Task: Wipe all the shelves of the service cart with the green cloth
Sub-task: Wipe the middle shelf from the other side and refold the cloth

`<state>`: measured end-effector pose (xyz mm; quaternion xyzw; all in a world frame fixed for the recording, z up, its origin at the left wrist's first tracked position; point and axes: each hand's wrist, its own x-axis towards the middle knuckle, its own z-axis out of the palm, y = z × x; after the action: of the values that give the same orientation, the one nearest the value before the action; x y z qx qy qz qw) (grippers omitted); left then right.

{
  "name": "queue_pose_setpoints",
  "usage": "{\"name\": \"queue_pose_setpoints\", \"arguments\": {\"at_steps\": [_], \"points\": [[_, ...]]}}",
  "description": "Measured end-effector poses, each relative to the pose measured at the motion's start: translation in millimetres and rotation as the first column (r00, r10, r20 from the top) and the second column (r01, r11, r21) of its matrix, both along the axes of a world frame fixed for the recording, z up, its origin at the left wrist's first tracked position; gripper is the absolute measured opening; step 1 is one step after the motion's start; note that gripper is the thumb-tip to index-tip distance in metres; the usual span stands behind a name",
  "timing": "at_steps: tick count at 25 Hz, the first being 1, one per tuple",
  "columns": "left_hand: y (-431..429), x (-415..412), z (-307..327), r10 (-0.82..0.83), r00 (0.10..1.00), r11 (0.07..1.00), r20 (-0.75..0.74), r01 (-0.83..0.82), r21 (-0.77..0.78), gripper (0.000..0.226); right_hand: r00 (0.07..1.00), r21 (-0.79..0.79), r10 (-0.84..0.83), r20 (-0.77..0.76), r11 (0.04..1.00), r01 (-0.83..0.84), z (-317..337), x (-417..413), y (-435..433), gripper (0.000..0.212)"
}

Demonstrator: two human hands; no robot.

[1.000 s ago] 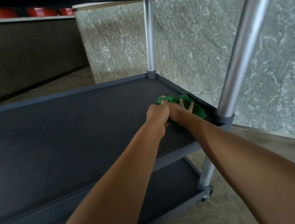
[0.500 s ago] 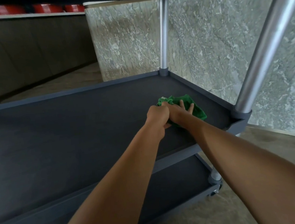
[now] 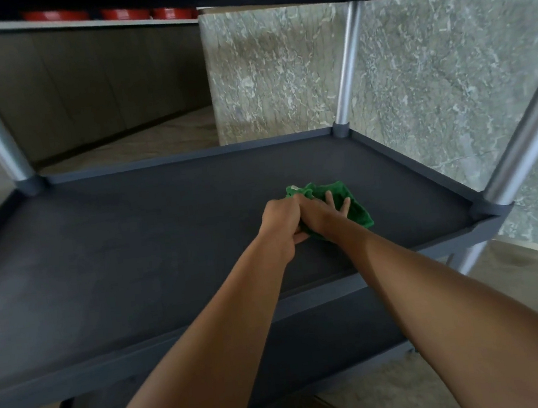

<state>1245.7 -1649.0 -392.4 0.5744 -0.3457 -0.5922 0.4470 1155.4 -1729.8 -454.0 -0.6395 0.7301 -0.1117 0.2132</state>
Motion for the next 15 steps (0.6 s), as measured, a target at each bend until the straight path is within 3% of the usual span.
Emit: {"name": "queue_pose_setpoints", "arguments": {"at_steps": [7, 15], "points": [[15, 66, -9, 0.114, 0.994, 0.993, 0.006, -0.113, -0.009, 0.033, 0.994, 0.013, 0.069, 0.082, 0.997, -0.07, 4, 76, 19, 0.062], [31, 111, -6, 0.129, 0.992, 0.992, 0.011, -0.129, -0.008, 0.036, 0.995, 0.026, 0.076, 0.058, 0.997, -0.078, 3, 124, 30, 0.063]]}}
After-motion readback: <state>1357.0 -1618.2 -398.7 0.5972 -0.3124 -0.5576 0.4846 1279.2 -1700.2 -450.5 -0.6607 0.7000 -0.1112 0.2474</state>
